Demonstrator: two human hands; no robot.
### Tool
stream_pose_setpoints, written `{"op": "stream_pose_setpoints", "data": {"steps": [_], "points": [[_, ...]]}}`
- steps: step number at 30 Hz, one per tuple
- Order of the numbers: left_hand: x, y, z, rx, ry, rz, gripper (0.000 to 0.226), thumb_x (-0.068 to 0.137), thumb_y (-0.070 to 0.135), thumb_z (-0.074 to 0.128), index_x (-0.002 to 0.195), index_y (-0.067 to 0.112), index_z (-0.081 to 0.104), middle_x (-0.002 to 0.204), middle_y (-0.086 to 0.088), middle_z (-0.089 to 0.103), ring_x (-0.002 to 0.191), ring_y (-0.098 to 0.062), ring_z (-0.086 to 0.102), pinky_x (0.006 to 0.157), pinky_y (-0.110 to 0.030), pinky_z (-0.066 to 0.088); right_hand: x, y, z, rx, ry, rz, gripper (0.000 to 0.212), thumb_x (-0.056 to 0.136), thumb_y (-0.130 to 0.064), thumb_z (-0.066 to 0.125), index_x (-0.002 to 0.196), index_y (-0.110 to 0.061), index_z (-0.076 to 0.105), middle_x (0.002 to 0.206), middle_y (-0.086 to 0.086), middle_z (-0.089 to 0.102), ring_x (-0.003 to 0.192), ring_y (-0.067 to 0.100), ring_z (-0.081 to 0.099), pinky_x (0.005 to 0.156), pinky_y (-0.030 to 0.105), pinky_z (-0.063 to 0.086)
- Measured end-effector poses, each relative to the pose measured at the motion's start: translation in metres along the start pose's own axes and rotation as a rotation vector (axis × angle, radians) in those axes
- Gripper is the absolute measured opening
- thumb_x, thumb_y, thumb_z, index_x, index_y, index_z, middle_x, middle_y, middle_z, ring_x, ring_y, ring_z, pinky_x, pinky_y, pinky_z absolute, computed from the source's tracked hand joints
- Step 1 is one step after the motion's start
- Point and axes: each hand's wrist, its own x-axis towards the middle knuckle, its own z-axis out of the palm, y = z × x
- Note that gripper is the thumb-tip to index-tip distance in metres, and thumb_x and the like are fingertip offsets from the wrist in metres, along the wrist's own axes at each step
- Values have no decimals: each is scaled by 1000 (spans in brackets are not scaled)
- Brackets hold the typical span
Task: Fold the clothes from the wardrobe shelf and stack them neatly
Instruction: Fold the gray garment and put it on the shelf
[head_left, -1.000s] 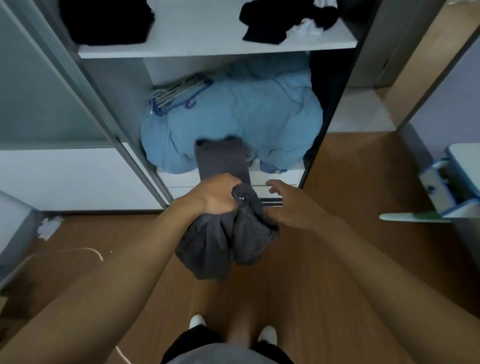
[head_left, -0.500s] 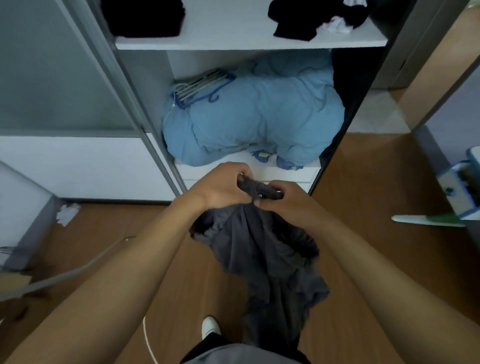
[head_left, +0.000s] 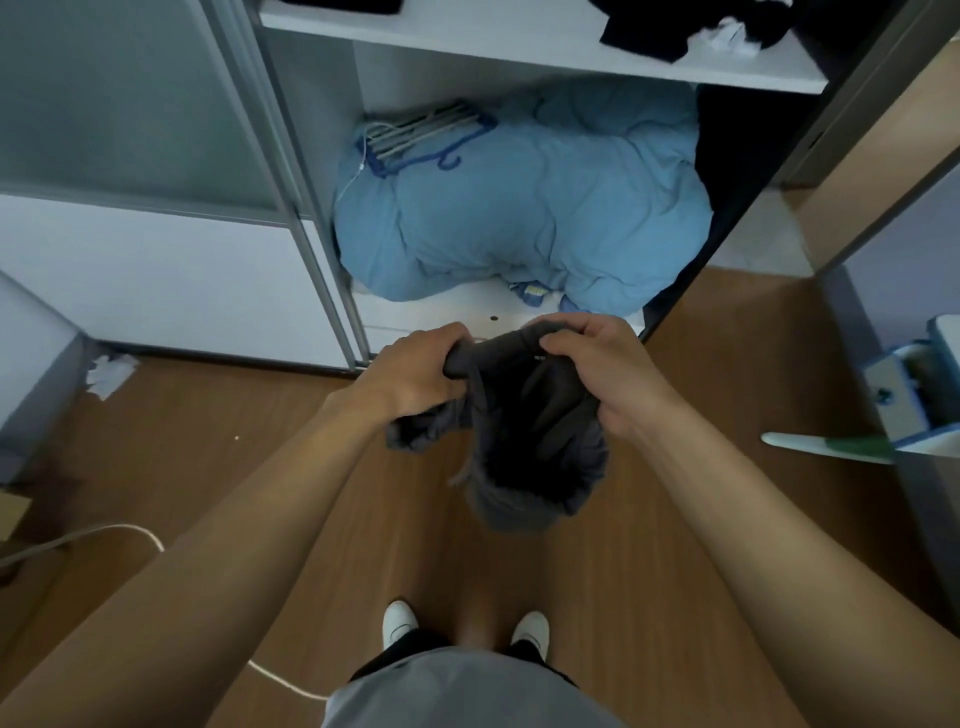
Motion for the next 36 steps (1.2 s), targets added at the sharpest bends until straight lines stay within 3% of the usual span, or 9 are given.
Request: {"op": "stream_pose_setpoints", "data": {"steps": [6, 8, 10, 13, 20, 24, 27, 32, 36], "points": [[3, -36, 12, -72, 137, -242, 54, 85, 12, 64, 133, 27, 43, 102, 5, 61, 93, -22, 61, 80, -37, 50, 5, -19, 8, 82, 61, -77, 30, 91, 7, 55, 84, -13, 76, 79, 4, 75, 72, 14, 71, 76, 27, 59], [4, -44, 14, -48, 104, -342, 37, 87, 9, 56, 122, 20, 54, 99, -1, 62, 94, -26, 63, 78, -36, 51, 8, -22, 8, 87, 93, -116, 29, 91, 7, 55, 86, -12, 76, 81, 4, 75, 74, 13, 71, 77, 26, 58], [4, -44, 10, -242, 106, -422, 24, 89, 2, 46, 95, 16, 64, 90, -7, 66, 87, -29, 67, 65, -34, 56, 12, -18, 4, -111, 133, -213, 25, 91, 5, 56, 93, -10, 76, 88, 3, 74, 84, 13, 69, 84, 26, 55], [10, -37, -4, -644, 236, -483, 39, 89, -5, 36, 94, 14, 70, 91, -10, 68, 78, -25, 68, 50, -30, 60, 26, 0, -10, -572, 175, -294, 16, 92, -7, 61, 99, -8, 75, 96, 7, 73, 92, 20, 66, 85, 33, 52], [17, -18, -45, -931, 442, -483, 39, 83, -8, 38, 84, 12, 71, 77, -6, 67, 66, -18, 64, 43, -20, 49, 38, 90, -61, -1222, 273, 170, 23, 90, -16, 57, 103, -28, 71, 115, 6, 65, 104, 32, 65, 75, 31, 43], [7, -27, -65, -924, 505, -530, 40, 82, -6, 38, 89, 12, 73, 84, -6, 69, 68, -16, 63, 41, -18, 45, 19, 130, -94, -982, 313, 414, 23, 92, -16, 58, 102, -29, 74, 113, 9, 72, 100, 31, 69, 83, 33, 54], [7, -12, -71, -887, 432, -408, 41, 75, -10, 35, 75, 13, 69, 63, -1, 64, 49, -13, 55, 38, -19, 37, 25, 141, -74, -759, 201, 258, 20, 94, -12, 56, 91, -28, 68, 109, 7, 72, 99, 28, 68, 89, 39, 56], [7, 19, -77, -823, 332, -253, 45, 67, -14, 34, 61, 16, 68, 60, -6, 56, 46, -17, 42, 40, -19, 26, 56, 141, -16, -549, 29, 122, 52, 93, -28, 67, 141, -21, 48, 138, 5, 54, 119, 21, 55, 89, 28, 44], [-1, 32, -81, -907, 300, -191, 50, 66, -18, 32, 51, 17, 64, 50, -1, 53, 43, -15, 36, 40, -18, 20, 69, 140, 10, -536, -177, 157, 73, 86, -22, 75, 149, -16, 38, 142, 5, 50, 122, 24, 54, 105, 41, 45]]}}
